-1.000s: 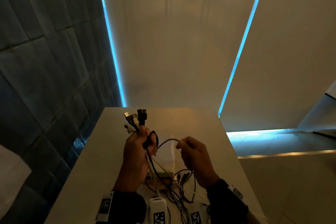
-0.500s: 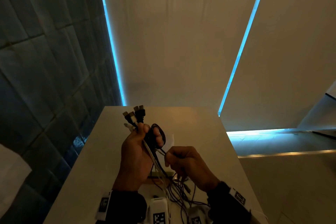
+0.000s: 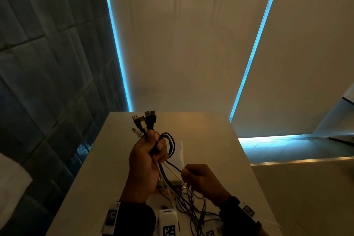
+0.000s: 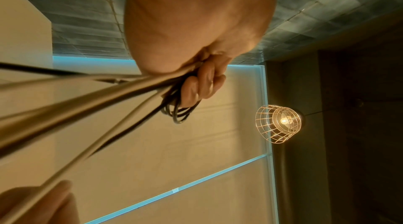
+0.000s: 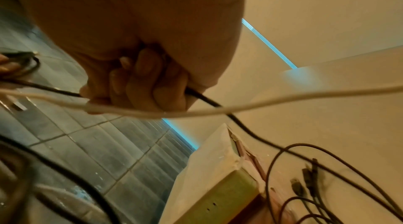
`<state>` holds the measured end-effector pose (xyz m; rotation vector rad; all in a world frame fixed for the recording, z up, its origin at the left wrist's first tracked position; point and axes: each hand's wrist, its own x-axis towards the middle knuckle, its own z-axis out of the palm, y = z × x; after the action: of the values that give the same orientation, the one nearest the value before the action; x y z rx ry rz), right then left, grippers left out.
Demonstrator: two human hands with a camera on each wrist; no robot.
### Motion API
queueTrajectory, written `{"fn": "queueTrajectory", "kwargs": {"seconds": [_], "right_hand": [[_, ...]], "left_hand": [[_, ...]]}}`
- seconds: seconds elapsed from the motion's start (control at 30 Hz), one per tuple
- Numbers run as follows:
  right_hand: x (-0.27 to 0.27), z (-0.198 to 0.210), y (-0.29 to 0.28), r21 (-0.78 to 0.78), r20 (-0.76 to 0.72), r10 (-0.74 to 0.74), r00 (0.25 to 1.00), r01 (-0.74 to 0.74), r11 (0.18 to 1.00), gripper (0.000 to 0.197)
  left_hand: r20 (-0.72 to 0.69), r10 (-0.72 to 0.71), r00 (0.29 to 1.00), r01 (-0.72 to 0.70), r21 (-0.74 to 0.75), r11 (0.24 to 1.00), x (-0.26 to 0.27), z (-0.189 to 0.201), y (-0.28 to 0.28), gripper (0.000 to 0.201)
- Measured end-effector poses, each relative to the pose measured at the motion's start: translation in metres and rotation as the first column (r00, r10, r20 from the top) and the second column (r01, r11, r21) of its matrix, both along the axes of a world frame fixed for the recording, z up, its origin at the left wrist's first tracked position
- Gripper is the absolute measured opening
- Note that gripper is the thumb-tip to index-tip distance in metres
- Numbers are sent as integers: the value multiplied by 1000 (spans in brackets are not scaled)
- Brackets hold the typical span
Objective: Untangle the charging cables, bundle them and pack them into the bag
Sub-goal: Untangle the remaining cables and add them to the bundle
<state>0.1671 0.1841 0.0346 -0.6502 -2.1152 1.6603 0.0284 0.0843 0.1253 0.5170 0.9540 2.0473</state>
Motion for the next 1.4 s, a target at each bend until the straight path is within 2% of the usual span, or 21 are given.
{"fn": "queueTrajectory", "kwargs": {"seconds": [0.33,0.47,0.6,0.7,0.8,0.87,0.97,1.03,1.13,1.23,1.4], "right_hand": [[-8,-27,4,67,40,-48,998,46,997,31],[-7,-41,8,112,68,-57,996,49,992,36],[5,-70,19,197,201,-119,972,78,977,36],[9,-68,24,240,251,-218,943,157,958,36],[3,-33,25,231,133,-364,922,329,916,33],[-2,-1,22,138,-16,-395,919,393,909,29],[-5,50,6,36,-235,-308,922,324,945,24],[-8,76,-8,61,-311,-177,934,206,977,25],[-11,82,-21,137,-287,-16,958,58,989,24],[-9,66,-22,154,-217,45,975,-11,988,24],[-4,49,-17,95,-130,55,990,-43,995,26]], "left_hand": [[-26,7,1000,-8,-45,999,-1,-3,-2,25],[-26,14,1000,-15,-48,999,-3,-3,-4,24],[-42,19,999,-22,-59,998,-6,1,-6,24],[-75,38,996,-46,-116,992,-7,-1,-5,27],[-102,52,993,-69,-172,983,-5,0,-3,30],[-96,54,994,-73,-213,974,-3,0,-2,31],[-86,53,995,-74,-267,961,5,-3,1,31],[-67,45,997,-61,-253,966,10,-3,2,32],[34,32,999,-24,-194,981,11,1,2,32],[134,10,991,0,-73,997,7,5,-1,27],[110,7,994,-5,-21,1000,11,3,-2,21]]}}
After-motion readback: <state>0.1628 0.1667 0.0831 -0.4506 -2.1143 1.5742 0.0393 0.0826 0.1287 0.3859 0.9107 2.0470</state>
